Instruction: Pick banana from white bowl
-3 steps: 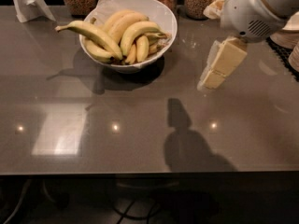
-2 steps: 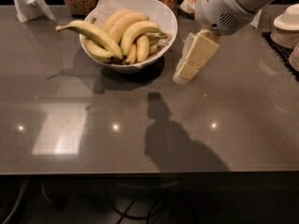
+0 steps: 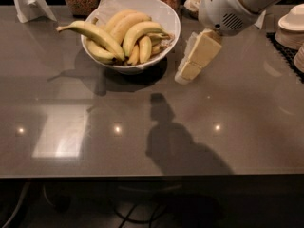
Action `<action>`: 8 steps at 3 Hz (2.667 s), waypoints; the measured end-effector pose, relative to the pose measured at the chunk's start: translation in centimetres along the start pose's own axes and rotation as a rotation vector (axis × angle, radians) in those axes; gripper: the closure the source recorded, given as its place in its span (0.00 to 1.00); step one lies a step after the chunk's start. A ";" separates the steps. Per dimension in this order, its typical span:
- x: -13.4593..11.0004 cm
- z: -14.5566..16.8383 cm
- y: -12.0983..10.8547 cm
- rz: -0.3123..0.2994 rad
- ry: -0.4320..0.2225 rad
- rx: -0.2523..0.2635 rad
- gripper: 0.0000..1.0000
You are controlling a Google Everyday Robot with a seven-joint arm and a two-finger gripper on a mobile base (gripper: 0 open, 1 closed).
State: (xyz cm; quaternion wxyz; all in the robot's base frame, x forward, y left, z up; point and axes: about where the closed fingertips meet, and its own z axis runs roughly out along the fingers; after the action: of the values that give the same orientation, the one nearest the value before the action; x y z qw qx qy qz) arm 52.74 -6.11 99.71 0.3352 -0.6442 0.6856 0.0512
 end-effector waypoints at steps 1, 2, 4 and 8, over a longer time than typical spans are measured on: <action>-1.3 1.7 -1.5 0.001 -0.020 0.063 0.00; -3.5 4.2 -3.7 -0.006 -0.055 0.107 0.00; -7.3 10.3 -7.4 -0.007 -0.147 0.115 0.00; -15.1 18.3 -9.3 -0.011 -0.294 0.011 0.26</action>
Offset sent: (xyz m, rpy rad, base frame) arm 0.0930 0.0831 -0.0058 0.0981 -0.1547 -0.0365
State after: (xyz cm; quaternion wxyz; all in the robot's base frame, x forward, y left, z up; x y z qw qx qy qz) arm 67.66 14.34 96.88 0.4355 -0.6316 0.6260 0.1396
